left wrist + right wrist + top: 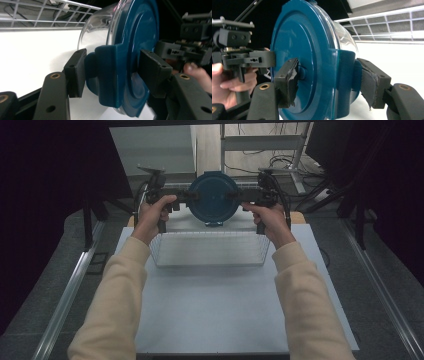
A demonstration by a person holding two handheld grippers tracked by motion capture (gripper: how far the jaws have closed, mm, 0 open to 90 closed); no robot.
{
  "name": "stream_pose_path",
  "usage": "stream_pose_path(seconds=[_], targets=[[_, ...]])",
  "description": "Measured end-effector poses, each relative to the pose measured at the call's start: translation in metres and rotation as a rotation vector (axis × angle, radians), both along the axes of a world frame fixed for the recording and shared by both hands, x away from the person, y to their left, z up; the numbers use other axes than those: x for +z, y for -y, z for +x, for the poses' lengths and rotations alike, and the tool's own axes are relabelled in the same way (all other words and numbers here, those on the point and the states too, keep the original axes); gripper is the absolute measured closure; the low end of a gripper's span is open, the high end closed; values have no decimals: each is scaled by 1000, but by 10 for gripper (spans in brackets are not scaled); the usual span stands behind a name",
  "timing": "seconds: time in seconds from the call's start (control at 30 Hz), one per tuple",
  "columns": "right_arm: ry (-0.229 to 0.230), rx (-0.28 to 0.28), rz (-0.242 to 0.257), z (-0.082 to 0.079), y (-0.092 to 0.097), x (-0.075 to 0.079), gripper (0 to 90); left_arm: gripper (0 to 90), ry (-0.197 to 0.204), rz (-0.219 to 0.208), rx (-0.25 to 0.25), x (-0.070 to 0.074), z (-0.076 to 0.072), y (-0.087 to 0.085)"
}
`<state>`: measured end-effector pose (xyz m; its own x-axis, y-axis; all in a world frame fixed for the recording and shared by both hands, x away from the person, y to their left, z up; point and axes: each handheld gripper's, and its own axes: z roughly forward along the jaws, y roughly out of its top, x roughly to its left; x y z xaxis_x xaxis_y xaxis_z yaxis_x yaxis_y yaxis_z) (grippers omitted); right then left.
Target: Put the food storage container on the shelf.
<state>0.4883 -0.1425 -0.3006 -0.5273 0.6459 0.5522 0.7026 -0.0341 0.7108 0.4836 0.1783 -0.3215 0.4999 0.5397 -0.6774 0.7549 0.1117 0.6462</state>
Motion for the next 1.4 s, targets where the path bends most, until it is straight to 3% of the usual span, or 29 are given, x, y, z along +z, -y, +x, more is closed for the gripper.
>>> stream_pose_path(seconds=[0.1, 0.23, 0.43, 0.63, 0.73, 0.77, 0.8, 0.87, 0.9, 1.0, 1.2, 1.27, 1.4], targets=[[-26, -6, -1, 6, -1, -2, 342, 413, -38, -41, 27, -5, 8, 1], [-91, -27, 50, 16, 1, -9, 340, 391, -85, -78, 47, -14, 18, 0], [-160, -56, 109, 25, 4, -19, 336, 377, -101, -92, 57, -18, 23, 1], [-141, -61, 103, 24, 2, -18, 318, 370, -91, -80, 64, -18, 20, 2], [-98, -71, 16, 19, -5, -16, 197, 307, -43, -15, 88, -15, 15, 6], [-23, -98, -51, 12, -9, -12, 190, 261, -15, -5, 103, -11, 11, 5], [-23, -98, -51, 12, -9, -12, 190, 261, -6, -7, 118, -9, 9, 5], [43, -126, -89, 5, -10, -6, 173, 246, 18, -24, 138, -5, 4, 1], [64, -117, -97, 1, -10, -1, 158, 230, 40, 0, 140, 0, -2, -1], [76, -111, -97, -3, -8, 2, 152, 218, 57, 23, 151, 5, -8, -4], [127, -105, -117, -20, 2, 10, 150, 202, 91, 33, 153, 11, -30, -13], [166, -85, -150, -33, 8, 14, 151, 202, 106, 41, 140, 12, -38, -15], [208, -53, -158, -49, 16, 16, 161, 202, 143, 61, 126, 12, -59, -20]])
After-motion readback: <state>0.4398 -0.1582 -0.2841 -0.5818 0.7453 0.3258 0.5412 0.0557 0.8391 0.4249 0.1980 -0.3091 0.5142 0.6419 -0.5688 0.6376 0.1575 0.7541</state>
